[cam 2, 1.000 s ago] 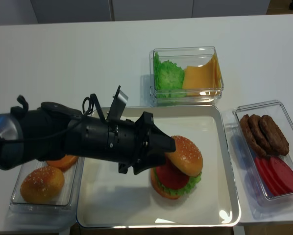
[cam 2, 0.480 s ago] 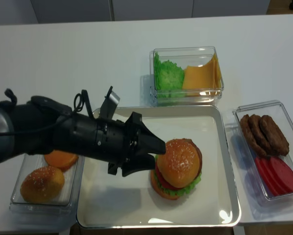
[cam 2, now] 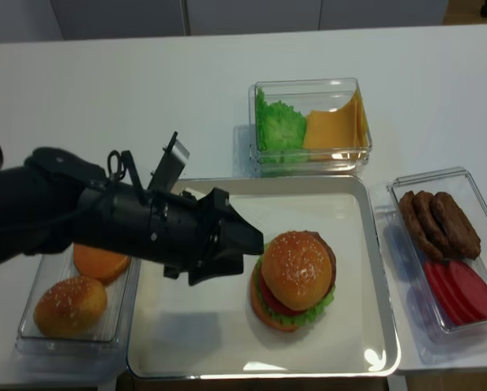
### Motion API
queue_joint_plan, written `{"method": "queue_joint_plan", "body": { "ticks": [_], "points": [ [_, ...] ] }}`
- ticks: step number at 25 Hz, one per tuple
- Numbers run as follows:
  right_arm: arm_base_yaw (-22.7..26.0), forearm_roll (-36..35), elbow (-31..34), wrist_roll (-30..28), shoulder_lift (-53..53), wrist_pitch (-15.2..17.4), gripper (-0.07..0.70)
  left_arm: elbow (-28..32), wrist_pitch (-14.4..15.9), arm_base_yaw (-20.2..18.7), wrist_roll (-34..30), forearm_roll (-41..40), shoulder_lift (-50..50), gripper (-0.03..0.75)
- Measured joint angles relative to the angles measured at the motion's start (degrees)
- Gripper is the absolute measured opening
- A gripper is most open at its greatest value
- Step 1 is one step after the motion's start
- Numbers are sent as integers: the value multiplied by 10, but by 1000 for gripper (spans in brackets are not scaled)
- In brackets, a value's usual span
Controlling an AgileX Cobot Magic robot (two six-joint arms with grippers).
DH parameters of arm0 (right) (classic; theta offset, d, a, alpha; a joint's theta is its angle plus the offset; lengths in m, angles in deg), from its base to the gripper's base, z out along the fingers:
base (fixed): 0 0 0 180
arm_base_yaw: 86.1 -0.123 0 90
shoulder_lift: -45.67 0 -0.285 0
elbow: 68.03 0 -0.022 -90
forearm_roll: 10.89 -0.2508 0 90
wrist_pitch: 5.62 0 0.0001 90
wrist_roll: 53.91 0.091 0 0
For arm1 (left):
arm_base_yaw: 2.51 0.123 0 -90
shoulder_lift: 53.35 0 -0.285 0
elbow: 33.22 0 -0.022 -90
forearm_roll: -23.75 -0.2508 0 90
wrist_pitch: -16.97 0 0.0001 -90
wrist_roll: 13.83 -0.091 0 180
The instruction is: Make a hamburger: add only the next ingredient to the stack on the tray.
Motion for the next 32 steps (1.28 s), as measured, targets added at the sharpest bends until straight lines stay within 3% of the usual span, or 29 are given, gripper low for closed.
{"method": "queue_joint_plan", "body": {
  "ticks": [4,10,15,18,26,32],
  "points": [
    [0,0,0,0,0,0,495,0,-17,0,63,-110,-37,400],
    [0,0,0,0,0,0,495,0,-18,0,217,-348,-123,400],
    [0,0,0,0,0,0,495,0,34,0,323,-538,-199,400],
    [0,0,0,0,0,0,495,0,78,0,344,-622,-246,400],
    [0,0,0,0,0,0,495,0,166,0,348,-695,-403,400],
    [0,0,0,-1,0,0,495,0,187,0,343,-709,-527,400]
  ]
}}
